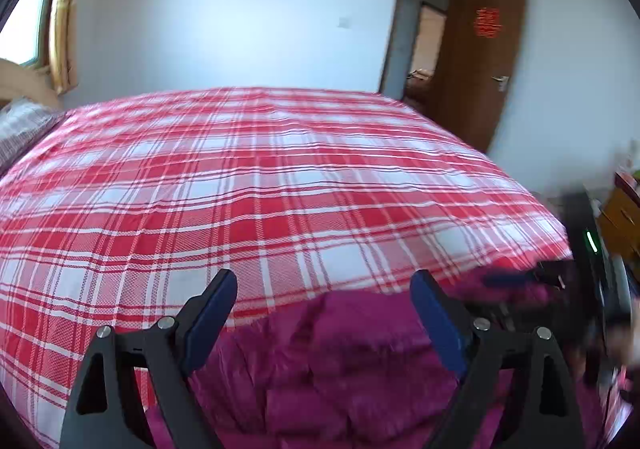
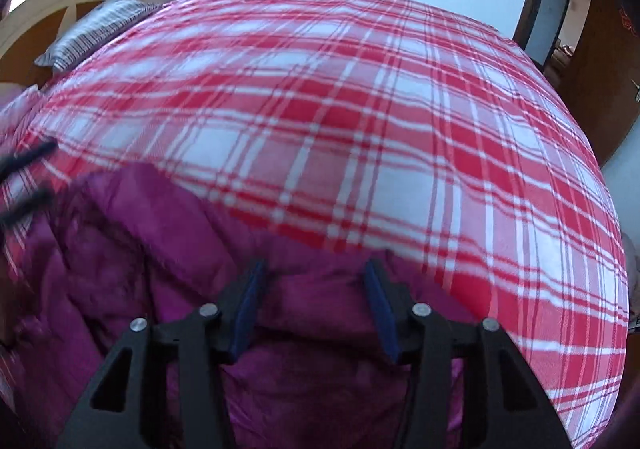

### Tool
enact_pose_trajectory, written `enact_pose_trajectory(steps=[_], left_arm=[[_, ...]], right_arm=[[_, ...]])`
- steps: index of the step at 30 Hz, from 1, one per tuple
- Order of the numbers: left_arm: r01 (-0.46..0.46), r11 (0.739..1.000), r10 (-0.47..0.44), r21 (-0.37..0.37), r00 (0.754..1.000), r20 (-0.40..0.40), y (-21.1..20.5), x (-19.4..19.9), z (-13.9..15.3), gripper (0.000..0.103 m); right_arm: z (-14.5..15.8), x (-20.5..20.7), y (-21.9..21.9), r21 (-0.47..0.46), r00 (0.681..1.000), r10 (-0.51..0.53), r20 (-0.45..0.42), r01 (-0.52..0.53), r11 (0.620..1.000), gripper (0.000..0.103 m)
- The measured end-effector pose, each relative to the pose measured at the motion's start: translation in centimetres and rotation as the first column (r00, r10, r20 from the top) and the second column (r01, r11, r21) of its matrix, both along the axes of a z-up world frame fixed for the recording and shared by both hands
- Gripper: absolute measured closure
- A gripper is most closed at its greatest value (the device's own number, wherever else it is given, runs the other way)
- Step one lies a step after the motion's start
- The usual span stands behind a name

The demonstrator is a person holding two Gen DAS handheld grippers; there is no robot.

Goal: Fold large clothes

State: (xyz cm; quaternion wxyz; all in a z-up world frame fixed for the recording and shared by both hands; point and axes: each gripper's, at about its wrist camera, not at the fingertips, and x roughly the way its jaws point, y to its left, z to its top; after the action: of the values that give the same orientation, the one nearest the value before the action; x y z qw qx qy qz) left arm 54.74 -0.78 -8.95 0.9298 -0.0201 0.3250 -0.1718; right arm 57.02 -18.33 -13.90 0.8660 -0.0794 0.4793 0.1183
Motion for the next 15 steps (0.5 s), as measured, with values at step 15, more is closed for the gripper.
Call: enact_pose_trajectory(steps=[15], left_arm=[[0.019,0.964,0.023,0.267,0.987,-0.156,-3.5,1.5,-7.8,0.013]], right_arm=[[2.8,-1.5,-0.9,0.040,0.977,-0.129,0.169,0.124,0.991,0.046]])
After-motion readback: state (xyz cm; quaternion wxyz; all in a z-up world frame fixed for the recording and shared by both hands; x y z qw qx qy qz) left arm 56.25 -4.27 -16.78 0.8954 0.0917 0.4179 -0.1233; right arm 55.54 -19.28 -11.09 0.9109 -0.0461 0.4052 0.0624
